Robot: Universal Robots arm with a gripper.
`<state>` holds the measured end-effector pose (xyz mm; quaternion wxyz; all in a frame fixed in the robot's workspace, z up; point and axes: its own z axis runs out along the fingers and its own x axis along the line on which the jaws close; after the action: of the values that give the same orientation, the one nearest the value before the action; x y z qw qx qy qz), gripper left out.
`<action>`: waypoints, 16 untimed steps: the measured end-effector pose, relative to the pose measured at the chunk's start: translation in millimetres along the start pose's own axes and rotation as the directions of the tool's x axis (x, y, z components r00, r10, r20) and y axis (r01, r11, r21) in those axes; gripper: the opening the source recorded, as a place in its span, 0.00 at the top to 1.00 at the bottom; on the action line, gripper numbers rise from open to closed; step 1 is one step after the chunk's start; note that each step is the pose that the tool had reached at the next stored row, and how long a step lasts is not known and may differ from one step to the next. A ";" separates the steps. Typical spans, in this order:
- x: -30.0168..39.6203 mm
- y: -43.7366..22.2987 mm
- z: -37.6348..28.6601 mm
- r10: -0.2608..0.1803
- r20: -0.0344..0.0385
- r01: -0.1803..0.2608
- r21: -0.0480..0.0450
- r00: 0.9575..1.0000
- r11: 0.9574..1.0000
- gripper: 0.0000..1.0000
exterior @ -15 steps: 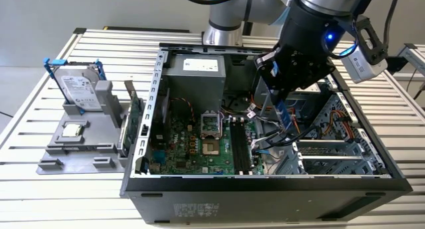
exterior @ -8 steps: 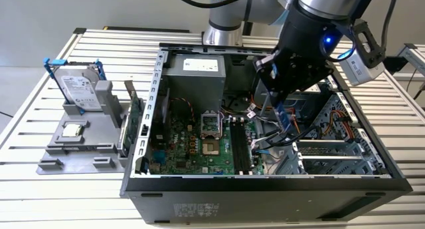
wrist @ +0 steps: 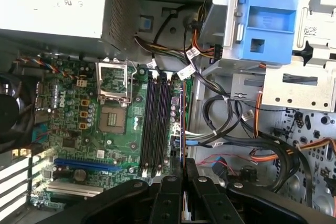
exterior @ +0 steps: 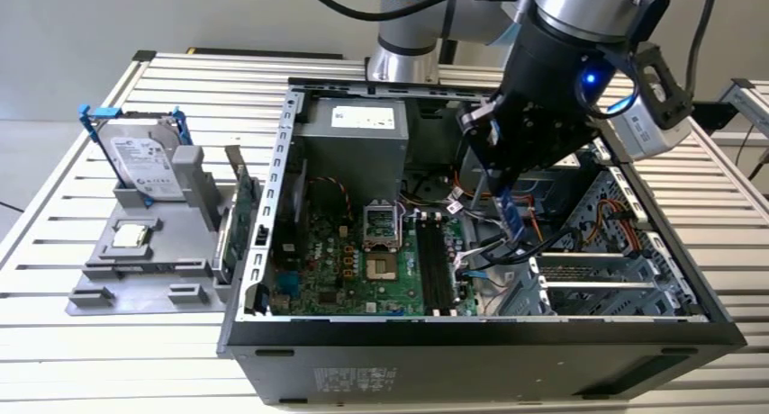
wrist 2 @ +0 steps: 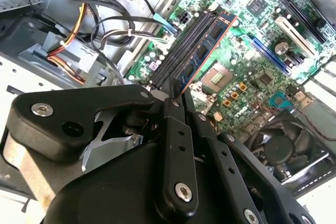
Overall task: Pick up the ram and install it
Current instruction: 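Insert the ram into the slot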
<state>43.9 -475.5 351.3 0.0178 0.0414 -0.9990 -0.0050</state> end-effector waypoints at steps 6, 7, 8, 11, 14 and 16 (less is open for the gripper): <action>-0.1 0.0 3.1 0.000 0.000 0.000 0.000 1.000 1.000 1.00; -0.1 0.0 3.6 0.000 0.000 0.000 0.000 1.000 1.000 1.00; -0.1 -0.1 4.1 0.000 0.000 0.000 0.000 1.000 1.000 1.00; -0.2 -0.1 5.9 0.000 0.000 0.000 0.000 1.000 1.000 1.00; -0.3 -0.1 7.6 0.000 0.000 0.000 0.000 1.000 1.000 1.00; -0.2 -0.1 8.9 0.000 0.000 0.000 0.000 1.000 1.000 1.00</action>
<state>43.8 -475.5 342.4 0.0178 0.0413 -0.9990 -0.0051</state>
